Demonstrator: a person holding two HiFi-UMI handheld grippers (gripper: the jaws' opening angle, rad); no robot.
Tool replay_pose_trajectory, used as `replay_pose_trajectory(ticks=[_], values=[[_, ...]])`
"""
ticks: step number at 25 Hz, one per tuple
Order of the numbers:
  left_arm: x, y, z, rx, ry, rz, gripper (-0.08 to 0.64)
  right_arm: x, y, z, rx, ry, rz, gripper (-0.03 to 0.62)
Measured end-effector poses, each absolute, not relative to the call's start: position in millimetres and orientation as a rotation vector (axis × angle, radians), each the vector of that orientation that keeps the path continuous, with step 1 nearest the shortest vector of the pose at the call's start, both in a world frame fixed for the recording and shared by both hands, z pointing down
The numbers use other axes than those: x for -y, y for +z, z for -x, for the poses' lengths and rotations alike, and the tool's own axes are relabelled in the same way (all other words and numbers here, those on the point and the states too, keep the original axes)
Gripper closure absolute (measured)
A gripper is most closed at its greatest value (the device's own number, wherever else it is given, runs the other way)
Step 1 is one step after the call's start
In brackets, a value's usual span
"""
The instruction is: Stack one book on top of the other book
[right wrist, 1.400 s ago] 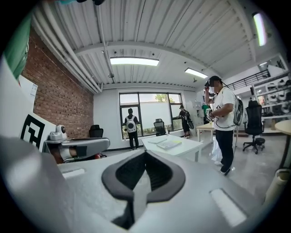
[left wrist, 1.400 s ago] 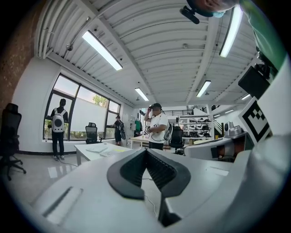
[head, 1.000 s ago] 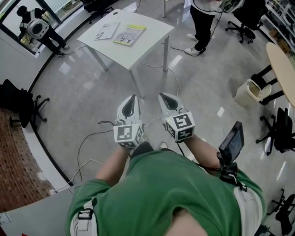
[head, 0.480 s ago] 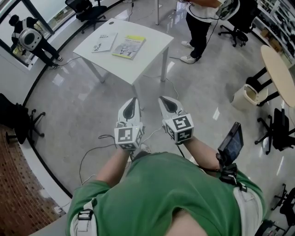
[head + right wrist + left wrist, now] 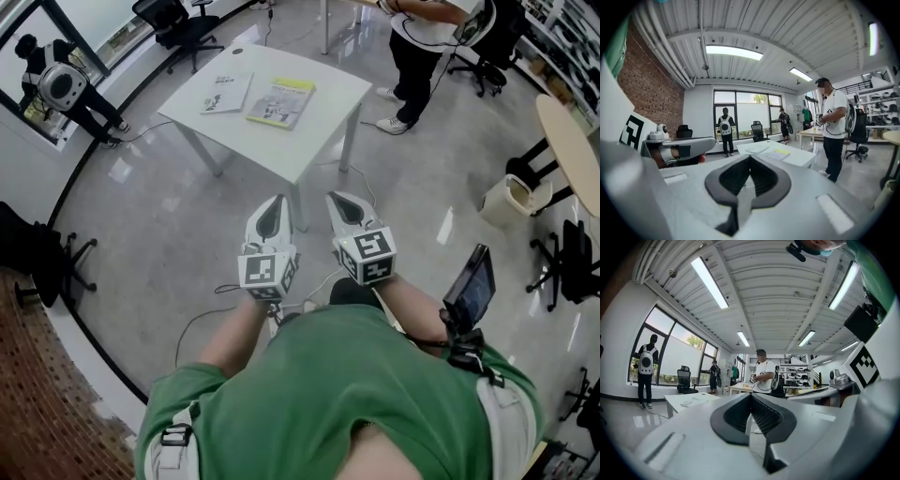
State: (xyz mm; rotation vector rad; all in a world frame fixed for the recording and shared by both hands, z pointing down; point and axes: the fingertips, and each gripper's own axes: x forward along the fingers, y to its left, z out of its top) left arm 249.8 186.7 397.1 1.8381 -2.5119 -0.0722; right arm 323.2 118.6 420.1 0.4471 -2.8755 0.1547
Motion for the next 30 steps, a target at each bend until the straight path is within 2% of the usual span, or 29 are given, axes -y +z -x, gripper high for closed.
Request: replay_pose_trajectory(ticks=[16, 30], values=[[-190, 419, -162, 2.523, -0.072, -1.722, 0.553, -115, 447, -229, 2.86, 0.179, -0.384, 0.589], [-89, 430, -51, 2.484, 0.02, -1.72, 0.553, -14, 466, -128, 2.844, 0.287, -0.426, 0.589]])
